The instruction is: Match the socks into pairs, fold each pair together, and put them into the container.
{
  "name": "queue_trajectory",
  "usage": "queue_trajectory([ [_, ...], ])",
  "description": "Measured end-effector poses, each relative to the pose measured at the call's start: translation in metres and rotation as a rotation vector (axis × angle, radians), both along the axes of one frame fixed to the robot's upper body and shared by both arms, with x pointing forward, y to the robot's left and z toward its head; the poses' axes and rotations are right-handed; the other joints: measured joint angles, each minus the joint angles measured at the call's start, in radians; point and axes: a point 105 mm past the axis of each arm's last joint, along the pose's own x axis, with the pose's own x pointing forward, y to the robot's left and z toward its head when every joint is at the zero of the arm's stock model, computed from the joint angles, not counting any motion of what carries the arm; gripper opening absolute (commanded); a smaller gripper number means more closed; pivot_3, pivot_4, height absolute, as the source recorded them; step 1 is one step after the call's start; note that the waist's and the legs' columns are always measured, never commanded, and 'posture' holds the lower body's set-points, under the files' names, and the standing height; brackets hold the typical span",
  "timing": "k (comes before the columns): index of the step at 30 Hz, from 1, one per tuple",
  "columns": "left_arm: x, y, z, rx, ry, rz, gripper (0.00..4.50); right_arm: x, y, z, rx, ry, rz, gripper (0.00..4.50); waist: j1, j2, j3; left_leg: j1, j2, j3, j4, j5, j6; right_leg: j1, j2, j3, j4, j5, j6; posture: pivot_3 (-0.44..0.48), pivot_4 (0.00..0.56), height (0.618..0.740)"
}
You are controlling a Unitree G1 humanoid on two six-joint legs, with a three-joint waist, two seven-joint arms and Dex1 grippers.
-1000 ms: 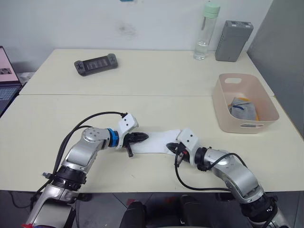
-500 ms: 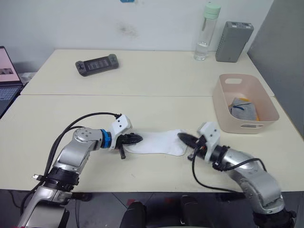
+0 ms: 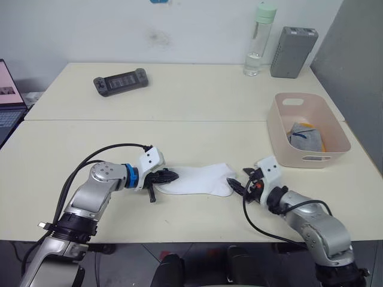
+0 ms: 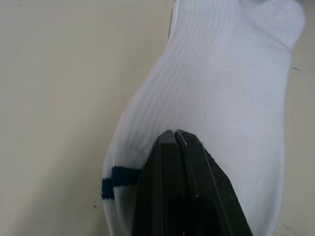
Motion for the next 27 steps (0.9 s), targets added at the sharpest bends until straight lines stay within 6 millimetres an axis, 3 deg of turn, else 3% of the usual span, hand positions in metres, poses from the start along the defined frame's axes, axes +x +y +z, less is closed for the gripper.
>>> queue_trajectory([
  [3,-0.001,0.001,0.000,-0.002,-0.001,0.002,0.00,0.009,0.004,-0.005,-0.035,0.012,-0.010,3.73,-0.002,0.000,0.000,0.000,0.000,0.000,0.000,0.000,0.000,0.000,0.000,0.000,0.000,0.000,0.000,0.000,0.150,0.740],
  [6,-0.001,0.002,-0.001,-0.001,0.000,0.002,0.00,0.013,0.006,-0.005,-0.077,0.002,0.003,3.13,-0.004,0.000,0.000,0.000,0.000,0.000,0.000,0.000,0.000,0.000,0.000,0.000,0.000,0.000,0.000,0.000,0.150,0.740],
  [14,-0.004,0.004,-0.001,-0.031,0.020,0.007,0.00,0.002,0.025,-0.006,-0.150,-0.044,0.114,0.22,-0.011,0.000,0.000,0.001,0.000,0.000,0.000,0.000,0.000,0.000,0.000,0.000,0.000,0.000,0.000,0.000,0.150,0.740],
  [15,-0.005,0.004,-0.001,-0.042,0.030,0.005,0.00,0.002,0.025,-0.006,-0.148,-0.046,0.117,0.03,-0.011,0.000,0.000,0.000,0.000,0.000,0.000,0.000,0.000,0.000,0.000,0.000,0.000,0.000,0.000,0.000,0.150,0.740],
  [20,-0.010,-0.002,0.002,-0.073,0.068,-0.021,0.00,-0.004,0.019,-0.003,-0.114,-0.031,0.115,0.03,-0.009,0.000,0.000,-0.001,0.000,-0.001,0.000,0.000,0.000,0.000,0.000,0.000,0.000,0.000,0.000,0.000,0.150,0.740],
  [27,-0.008,-0.025,0.016,-0.114,0.051,-0.071,0.00,-0.005,-0.019,0.006,-0.088,0.005,0.046,0.03,0.004,0.000,0.000,-0.002,0.000,-0.001,0.001,0.000,0.000,0.000,0.000,-0.001,0.000,0.000,0.000,0.000,0.150,0.740],
])
